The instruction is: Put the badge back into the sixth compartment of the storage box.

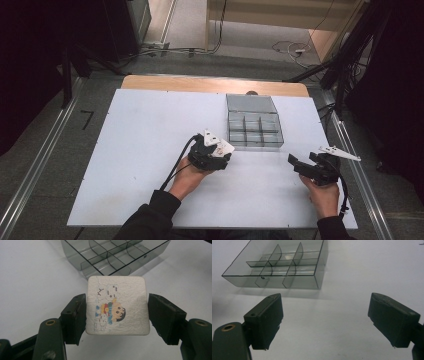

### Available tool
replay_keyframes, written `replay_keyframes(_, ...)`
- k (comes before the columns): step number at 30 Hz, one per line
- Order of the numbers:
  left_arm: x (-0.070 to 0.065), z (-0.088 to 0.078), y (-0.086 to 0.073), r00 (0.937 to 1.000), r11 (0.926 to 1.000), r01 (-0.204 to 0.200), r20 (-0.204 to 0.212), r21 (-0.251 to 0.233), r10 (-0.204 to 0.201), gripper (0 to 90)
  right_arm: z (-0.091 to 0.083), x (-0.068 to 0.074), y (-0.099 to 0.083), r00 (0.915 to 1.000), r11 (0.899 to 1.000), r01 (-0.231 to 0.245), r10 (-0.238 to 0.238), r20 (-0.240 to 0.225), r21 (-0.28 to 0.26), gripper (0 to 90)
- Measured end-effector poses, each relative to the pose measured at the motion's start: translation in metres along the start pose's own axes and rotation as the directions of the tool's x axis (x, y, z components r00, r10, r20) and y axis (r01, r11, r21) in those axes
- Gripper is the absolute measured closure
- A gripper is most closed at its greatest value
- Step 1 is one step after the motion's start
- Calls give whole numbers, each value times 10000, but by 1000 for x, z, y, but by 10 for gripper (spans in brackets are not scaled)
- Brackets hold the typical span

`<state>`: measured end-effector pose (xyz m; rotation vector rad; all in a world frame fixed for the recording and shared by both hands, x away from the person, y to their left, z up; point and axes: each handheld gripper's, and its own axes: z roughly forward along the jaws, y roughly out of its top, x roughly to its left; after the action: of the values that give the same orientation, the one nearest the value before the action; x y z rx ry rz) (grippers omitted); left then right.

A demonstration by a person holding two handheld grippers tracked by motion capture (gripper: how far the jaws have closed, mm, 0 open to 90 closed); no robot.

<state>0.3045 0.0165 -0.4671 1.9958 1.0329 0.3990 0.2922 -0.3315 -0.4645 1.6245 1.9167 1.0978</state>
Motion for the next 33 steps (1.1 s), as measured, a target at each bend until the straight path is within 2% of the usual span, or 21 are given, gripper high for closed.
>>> replay_keyframes(17, -19, 16, 15, 9991, 9996, -298, 289, 5, 298, 339, 7, 12, 6, 9991, 10000, 82, -82, -424, 10, 117)
replay_keyframes(26, -36, 24, 23, 9968, 9984, -557, 561, -99, 562, 339, 10, 17, 9, 9980, 9998, 147, -140, -618, 115, 119)
replay_keyframes(33, -40, 29, 24, 9962, 9980, -631, 605, -57, 633, 339, 13, 20, 10, 9971, 9998, 138, -130, -747, 110, 126)
